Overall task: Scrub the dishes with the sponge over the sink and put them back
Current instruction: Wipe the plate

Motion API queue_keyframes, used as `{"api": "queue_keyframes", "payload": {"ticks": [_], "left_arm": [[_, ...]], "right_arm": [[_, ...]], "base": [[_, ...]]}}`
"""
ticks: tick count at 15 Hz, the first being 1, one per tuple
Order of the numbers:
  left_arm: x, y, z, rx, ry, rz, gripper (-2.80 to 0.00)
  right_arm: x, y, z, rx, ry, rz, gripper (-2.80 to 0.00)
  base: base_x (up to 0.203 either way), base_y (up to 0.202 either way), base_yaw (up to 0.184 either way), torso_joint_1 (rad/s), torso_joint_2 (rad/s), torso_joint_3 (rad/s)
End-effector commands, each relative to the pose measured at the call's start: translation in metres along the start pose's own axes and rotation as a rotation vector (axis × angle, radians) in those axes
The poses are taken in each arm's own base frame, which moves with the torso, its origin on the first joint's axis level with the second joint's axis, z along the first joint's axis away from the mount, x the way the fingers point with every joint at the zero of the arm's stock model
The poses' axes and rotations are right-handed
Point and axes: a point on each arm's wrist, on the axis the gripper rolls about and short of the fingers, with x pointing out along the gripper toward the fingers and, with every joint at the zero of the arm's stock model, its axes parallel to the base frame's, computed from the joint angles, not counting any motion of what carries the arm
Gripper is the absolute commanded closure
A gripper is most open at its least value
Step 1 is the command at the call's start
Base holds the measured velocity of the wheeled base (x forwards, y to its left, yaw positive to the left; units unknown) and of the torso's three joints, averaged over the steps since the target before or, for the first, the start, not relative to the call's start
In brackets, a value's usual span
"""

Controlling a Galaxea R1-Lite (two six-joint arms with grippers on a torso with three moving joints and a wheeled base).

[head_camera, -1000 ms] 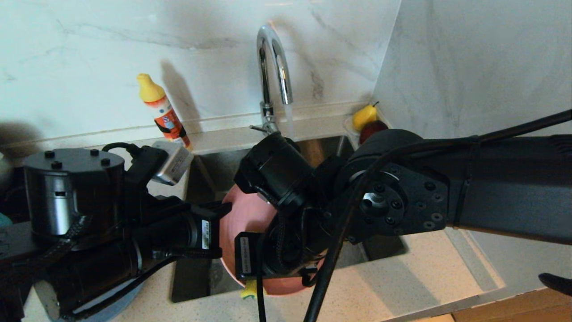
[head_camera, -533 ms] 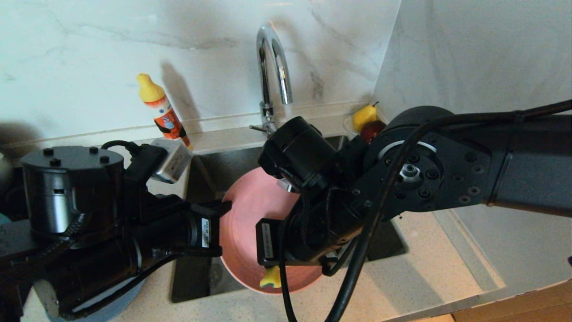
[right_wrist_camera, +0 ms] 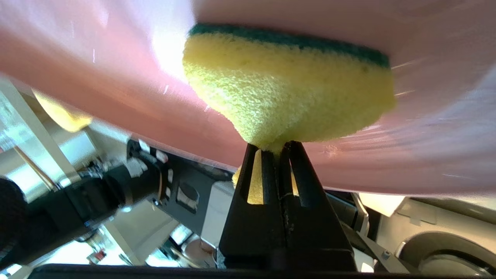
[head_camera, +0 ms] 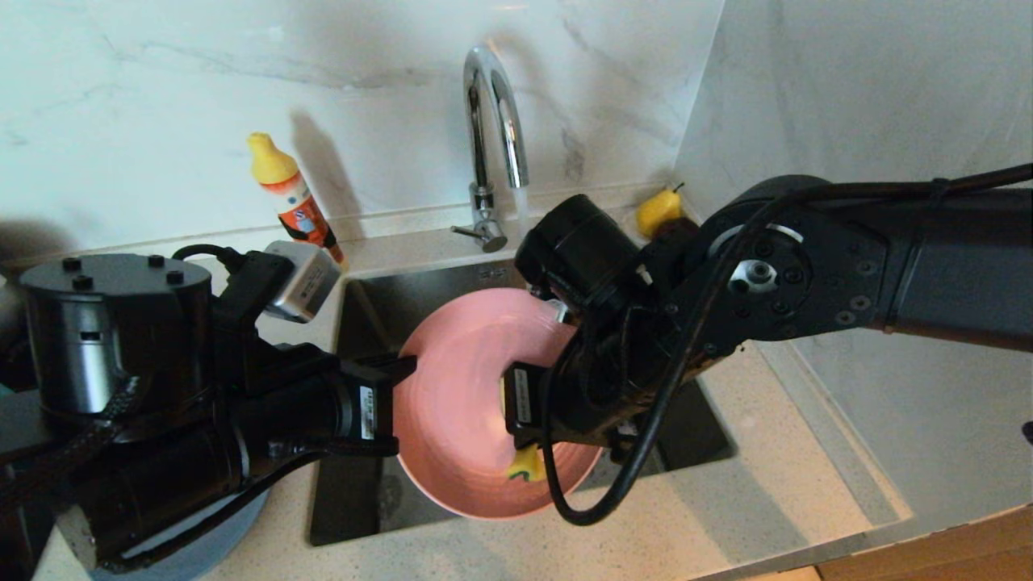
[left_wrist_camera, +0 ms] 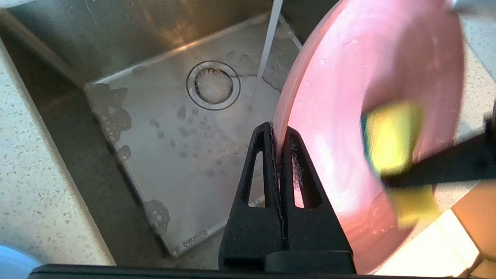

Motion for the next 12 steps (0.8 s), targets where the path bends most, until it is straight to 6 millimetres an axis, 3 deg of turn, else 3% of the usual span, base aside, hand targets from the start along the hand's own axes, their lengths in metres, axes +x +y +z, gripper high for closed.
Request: {"api": "queue_keyframes", "payload": {"ticks": [1,8,12], "left_arm": [[0.001,0.000,-0.002,0.000,0.007,-0.001,0.00],[0.000,-0.003,-0.012,0.009,0.037,-0.019,0.00],[-0.001,-0.005,-0.015,0.013,0.042,-0.030,0.00]], "right_arm": [[-0.015,-0.005,0.007,0.018,-0.035,0.013,0.00],[-0.017,0.000,0.018,0.009,-0.122,0.082,0.00],[-0.007,0.015,0.009,-0.032,-0.117,0.120,0.00]], "base": [[0.000,0.000,0.000,0.000,0.00,0.000],[0.000,0.000,0.000,0.000,0.00,0.000],[0.000,0.000,0.000,0.000,0.00,0.000]]}}
